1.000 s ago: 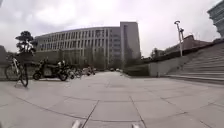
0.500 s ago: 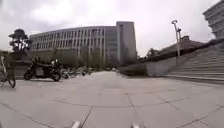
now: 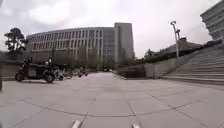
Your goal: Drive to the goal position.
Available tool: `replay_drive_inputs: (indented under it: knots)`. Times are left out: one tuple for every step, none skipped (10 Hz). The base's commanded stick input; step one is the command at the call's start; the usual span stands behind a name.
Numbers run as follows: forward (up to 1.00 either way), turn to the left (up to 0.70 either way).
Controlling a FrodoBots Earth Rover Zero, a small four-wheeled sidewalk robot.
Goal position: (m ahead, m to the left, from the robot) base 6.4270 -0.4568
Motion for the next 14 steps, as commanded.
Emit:
replay_drive_inputs:
  knots:
    - [0.70, 0.00]
    - [0.70, 0.00]
    - [0.70, 0.00]
    - [0.70, 0.00]
    - [0.70, 0.00]
    - [0.70, 0.00]
    - [0.70, -0.15]
    - [0.70, -0.24]
    - [0.70, -0.28]
    - [0.70, -0.07]
    - [0.70, 0.00]
    - [0.70, 0.00]
    - [0.70, 0.00]
    - [0.70, 0.00]
